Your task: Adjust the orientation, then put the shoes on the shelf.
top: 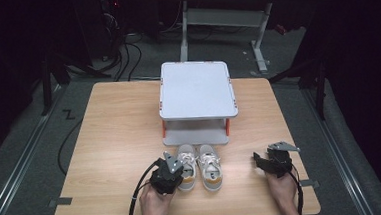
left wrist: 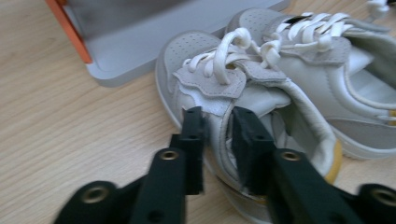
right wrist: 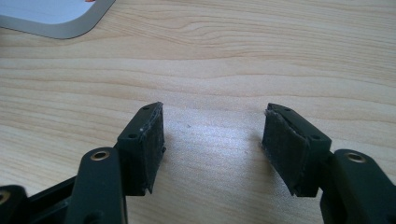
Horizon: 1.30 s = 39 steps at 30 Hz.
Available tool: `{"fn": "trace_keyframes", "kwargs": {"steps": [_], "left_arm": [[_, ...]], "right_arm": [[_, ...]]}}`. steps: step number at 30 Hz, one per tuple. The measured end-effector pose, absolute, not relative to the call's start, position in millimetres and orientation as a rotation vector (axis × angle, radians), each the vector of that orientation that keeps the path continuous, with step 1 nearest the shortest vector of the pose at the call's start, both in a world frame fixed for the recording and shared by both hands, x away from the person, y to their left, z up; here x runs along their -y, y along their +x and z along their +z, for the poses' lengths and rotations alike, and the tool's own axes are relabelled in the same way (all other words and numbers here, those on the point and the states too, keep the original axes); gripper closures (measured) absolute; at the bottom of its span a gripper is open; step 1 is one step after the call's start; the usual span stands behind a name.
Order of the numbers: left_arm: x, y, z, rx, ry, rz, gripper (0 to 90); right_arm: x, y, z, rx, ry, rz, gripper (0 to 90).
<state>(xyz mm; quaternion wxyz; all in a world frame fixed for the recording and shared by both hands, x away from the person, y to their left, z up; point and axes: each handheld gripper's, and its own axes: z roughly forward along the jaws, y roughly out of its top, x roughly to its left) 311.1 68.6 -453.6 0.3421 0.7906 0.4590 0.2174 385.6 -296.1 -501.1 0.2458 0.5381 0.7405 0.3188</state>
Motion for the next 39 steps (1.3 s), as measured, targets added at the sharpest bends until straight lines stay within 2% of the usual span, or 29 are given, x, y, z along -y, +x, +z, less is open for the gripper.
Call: {"fn": "trace_keyframes", "kwargs": {"steps": [1, 6, 17, 21, 29, 39], "left_arm": [[-70.3, 312.0, -453.1, -1.199, 2.047, 0.56, 66.5], [-79.1, 316.7, -453.3, -1.204, 1.994, 0.498, 43.6], [-89.2, 316.7, -447.2, -1.147, 1.919, 0.423, 25.7], [-97.4, 320.7, -442.8, -1.13, 1.896, 0.397, 24.6], [-120.9, 338.1, -441.2, -1.144, 1.862, 0.431, 26.3], [-142.8, 379.2, -457.0, -1.196, 1.886, 0.511, 30.4]], "right_arm": [[296.1, 385.6, -501.1, -2.021, 1.468, 0.87, 38.7], [296.1, 385.8, -501.1, -2.02, 1.468, 0.869, 38.7], [296.0, 385.7, -501.1, -2.021, 1.469, 0.869, 38.7], [295.8, 385.7, -501.0, -2.021, 1.467, 0.867, 38.7], [295.5, 385.4, -501.0, -2.017, 1.471, 0.866, 38.7], [284.5, 372.4, -491.6, -2.089, 1.509, 0.948, 49.3]]}}
